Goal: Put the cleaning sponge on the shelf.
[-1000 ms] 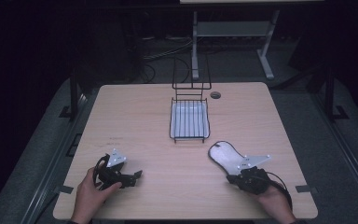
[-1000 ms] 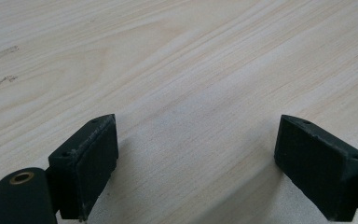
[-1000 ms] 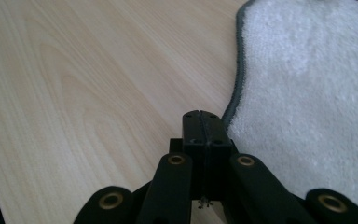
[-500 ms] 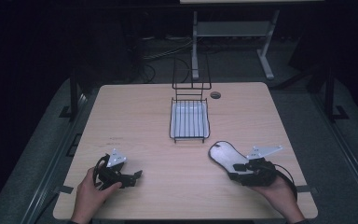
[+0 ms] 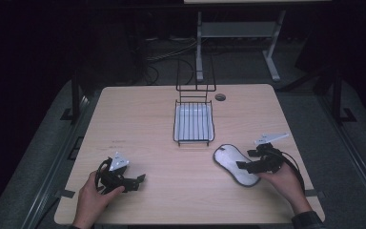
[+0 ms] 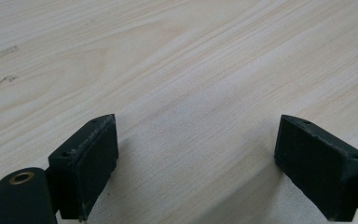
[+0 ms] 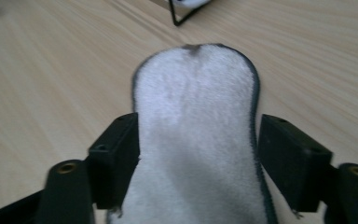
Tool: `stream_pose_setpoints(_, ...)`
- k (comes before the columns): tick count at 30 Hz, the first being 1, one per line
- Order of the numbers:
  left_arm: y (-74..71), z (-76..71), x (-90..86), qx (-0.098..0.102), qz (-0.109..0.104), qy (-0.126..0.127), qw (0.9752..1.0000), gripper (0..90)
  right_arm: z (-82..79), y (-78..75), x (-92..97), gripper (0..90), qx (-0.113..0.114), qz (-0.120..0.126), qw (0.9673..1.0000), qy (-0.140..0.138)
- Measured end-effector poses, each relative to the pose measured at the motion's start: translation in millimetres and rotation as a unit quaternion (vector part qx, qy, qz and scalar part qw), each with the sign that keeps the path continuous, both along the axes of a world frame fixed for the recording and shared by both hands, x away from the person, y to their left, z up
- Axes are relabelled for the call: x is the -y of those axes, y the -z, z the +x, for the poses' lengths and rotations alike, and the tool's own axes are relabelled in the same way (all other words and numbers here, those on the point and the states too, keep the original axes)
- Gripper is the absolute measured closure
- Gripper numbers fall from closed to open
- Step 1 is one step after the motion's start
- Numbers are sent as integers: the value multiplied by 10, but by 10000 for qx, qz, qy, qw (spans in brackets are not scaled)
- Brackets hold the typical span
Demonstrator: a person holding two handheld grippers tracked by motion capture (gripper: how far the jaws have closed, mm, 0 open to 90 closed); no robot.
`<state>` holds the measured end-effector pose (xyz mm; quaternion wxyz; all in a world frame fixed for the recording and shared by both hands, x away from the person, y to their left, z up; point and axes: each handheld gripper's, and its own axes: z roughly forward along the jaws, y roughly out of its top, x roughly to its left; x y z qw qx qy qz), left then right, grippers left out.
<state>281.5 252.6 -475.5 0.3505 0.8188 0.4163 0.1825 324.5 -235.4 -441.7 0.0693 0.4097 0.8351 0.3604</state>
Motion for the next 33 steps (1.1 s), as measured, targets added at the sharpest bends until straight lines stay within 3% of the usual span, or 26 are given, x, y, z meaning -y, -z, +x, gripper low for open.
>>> stream_pose_setpoints(6,-1,0,0,1,0,-1,10000,127,132,38,-17,221,55,69,9999,96)
stream_pose_setpoints(10,0,0,1,-2,-4,-2,10000,127,190,82,-30,184,-35,214,9997,132)
stream_pose_setpoints(33,0,0,0,-1,-2,-1,10000,127,183,235,-158,146,-209,-163,9996,6)
